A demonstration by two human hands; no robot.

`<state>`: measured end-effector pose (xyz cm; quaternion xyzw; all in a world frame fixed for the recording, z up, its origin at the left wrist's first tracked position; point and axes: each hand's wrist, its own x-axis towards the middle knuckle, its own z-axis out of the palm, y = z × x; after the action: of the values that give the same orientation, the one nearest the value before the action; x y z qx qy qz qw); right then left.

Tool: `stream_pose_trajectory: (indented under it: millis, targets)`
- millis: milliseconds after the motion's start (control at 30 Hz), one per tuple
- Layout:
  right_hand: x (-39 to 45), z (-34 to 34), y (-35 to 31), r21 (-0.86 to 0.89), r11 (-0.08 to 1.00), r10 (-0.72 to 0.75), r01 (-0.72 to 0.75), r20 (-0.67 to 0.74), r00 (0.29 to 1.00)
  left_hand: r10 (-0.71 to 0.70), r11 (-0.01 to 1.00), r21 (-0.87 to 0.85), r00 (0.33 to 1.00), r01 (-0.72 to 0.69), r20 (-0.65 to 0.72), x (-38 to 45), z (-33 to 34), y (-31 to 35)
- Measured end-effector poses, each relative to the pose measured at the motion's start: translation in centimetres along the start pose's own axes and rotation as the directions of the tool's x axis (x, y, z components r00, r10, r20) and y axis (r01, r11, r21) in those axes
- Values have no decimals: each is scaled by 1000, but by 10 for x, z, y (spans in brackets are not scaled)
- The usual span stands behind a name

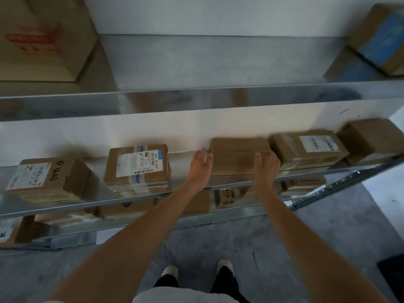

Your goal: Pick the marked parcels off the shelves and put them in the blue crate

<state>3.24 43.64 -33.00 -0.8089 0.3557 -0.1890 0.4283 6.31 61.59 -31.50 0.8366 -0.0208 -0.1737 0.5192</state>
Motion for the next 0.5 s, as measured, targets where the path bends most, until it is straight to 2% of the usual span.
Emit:
stream_pose_trajectory:
  millis: [100,167,267,500]
  targets:
    - [31,-9,16,-95,995,25,-15,107,994,-149,973,-185,988,140,-35,14,27,10]
    - [46,-11,25,-88,996,43,-26,198,979,-202,942,-278,979,186,-29,21,42,11]
    - [60,-13,36,-26,997,74,-69,327,942,-245,919,-334,967,210,-66,26,59,10]
    - [60,-7,46,37,999,6,-25,450,893,-392,847,-471,887,245,-243,8,63,-16]
